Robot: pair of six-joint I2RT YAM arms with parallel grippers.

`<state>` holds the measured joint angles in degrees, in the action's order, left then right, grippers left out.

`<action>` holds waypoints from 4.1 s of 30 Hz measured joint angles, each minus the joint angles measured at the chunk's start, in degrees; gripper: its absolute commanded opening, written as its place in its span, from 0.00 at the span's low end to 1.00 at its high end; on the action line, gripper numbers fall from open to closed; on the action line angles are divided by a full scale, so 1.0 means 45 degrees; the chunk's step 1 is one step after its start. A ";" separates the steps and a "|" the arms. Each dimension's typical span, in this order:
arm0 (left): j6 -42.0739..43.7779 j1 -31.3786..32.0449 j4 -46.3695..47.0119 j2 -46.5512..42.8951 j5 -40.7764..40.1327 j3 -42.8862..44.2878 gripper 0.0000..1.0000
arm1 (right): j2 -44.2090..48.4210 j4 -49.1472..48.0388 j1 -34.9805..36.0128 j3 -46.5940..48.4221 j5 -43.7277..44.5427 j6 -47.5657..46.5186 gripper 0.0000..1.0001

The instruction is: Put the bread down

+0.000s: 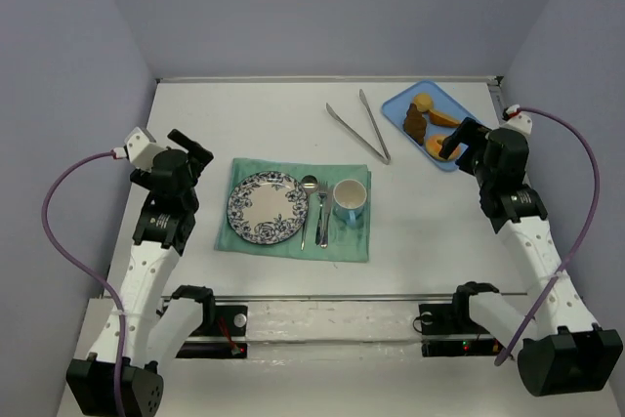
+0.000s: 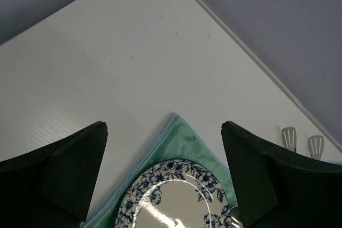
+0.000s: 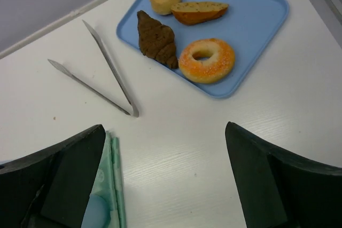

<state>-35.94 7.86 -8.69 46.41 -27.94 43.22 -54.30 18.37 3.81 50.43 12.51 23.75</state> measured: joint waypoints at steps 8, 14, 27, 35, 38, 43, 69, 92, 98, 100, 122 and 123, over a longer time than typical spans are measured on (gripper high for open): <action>0.0029 0.0005 0.0296 -0.0321 0.0078 -0.0418 0.99 | 0.0272 -0.1360 0.0000 -0.0947 -0.1132 -0.0398 1.00; 0.0131 0.0005 0.0510 -0.0073 0.0311 -0.0520 0.99 | -0.2506 -0.2103 0.0000 -0.0534 -0.3541 -0.0996 1.00; 0.0554 0.0005 0.0733 0.0238 0.0141 -0.0554 0.99 | -1.1336 -0.0889 0.3487 0.6679 -0.2531 -0.4915 1.00; 0.0568 0.0000 0.0738 0.0248 -0.0141 -0.0554 0.99 | -1.5339 0.0665 0.3400 1.0394 -0.1496 -0.7281 1.00; 0.0651 0.0000 0.0743 0.0311 -0.0141 -0.0554 0.99 | -1.6150 0.1273 0.3395 1.1278 -0.1559 -0.7689 1.00; 0.0695 0.0000 0.0738 0.0476 -0.0146 -0.0554 0.99 | -1.7223 0.2137 0.3351 1.2672 -0.1608 -0.7747 1.00; 0.0787 0.0000 0.0733 0.0199 -0.0457 -0.0559 0.99 | -1.2230 0.3400 0.2982 1.1434 -0.4056 -0.4940 0.23; 0.0782 0.0000 0.0772 -0.0034 -0.0073 -0.0758 0.99 | -0.7325 0.3512 0.0719 0.6076 -0.2161 -0.2458 0.69; 0.0782 0.0005 0.0826 -0.0034 -0.0078 -0.0758 0.99 | -0.8378 0.3565 0.0510 0.6834 -0.2001 -0.2676 0.72; 0.0782 0.0005 0.0831 -0.0034 -0.0078 -0.0758 0.99 | -0.8728 0.3619 0.0432 0.7019 -0.2001 -0.2730 0.72; 0.0777 0.0005 0.0840 -0.0034 -0.0083 -0.0763 0.99 | -1.1395 0.3929 0.0141 0.8432 -0.2783 -0.3007 0.34; 0.0782 0.0000 0.0840 -0.0034 -0.0078 -0.0763 0.99 | -1.0982 0.3934 0.0141 0.8432 -0.3104 -0.3104 0.34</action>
<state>-32.42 7.86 -4.91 46.26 -28.29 39.79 -103.72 36.07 4.45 88.38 -1.45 9.78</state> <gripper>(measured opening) 0.990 0.531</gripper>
